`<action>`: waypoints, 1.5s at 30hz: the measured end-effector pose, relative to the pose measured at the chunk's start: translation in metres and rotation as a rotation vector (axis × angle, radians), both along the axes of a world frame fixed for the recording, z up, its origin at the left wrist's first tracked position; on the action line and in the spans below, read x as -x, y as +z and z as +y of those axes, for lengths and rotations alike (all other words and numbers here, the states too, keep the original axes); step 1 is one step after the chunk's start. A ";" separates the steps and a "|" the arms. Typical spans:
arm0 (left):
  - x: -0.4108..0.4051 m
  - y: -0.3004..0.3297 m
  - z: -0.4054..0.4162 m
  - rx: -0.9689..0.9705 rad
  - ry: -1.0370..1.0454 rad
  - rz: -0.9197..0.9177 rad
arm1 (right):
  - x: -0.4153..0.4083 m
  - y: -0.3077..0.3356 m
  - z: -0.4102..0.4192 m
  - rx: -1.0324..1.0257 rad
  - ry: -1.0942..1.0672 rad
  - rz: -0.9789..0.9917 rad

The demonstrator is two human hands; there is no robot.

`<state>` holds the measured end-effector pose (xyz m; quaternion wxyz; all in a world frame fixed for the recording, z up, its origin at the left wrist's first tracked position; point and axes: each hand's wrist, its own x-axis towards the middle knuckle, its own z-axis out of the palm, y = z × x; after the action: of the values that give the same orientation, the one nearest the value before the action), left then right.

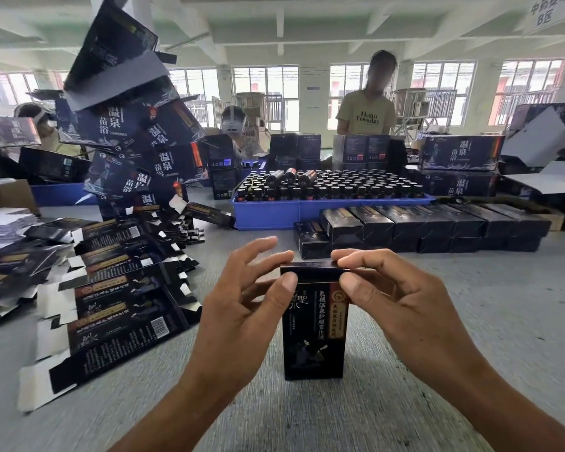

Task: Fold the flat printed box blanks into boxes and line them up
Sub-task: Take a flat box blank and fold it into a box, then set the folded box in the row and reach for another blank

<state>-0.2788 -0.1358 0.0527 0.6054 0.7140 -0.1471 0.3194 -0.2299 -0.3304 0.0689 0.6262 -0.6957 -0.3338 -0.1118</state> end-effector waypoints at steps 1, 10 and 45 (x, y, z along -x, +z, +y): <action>0.000 0.000 0.001 -0.033 0.012 -0.015 | 0.000 -0.001 0.000 0.016 -0.012 -0.013; -0.008 -0.005 0.013 -0.354 0.175 -0.209 | -0.005 -0.006 -0.001 0.113 -0.119 -0.125; -0.050 -0.034 0.049 0.472 0.024 0.593 | -0.058 -0.047 0.040 0.966 -0.267 -1.024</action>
<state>-0.2284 -0.0866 0.0188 0.7659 0.6179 0.1206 0.1310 -0.1719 -0.2906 0.0220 -0.0060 -0.7902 -0.5100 -0.3397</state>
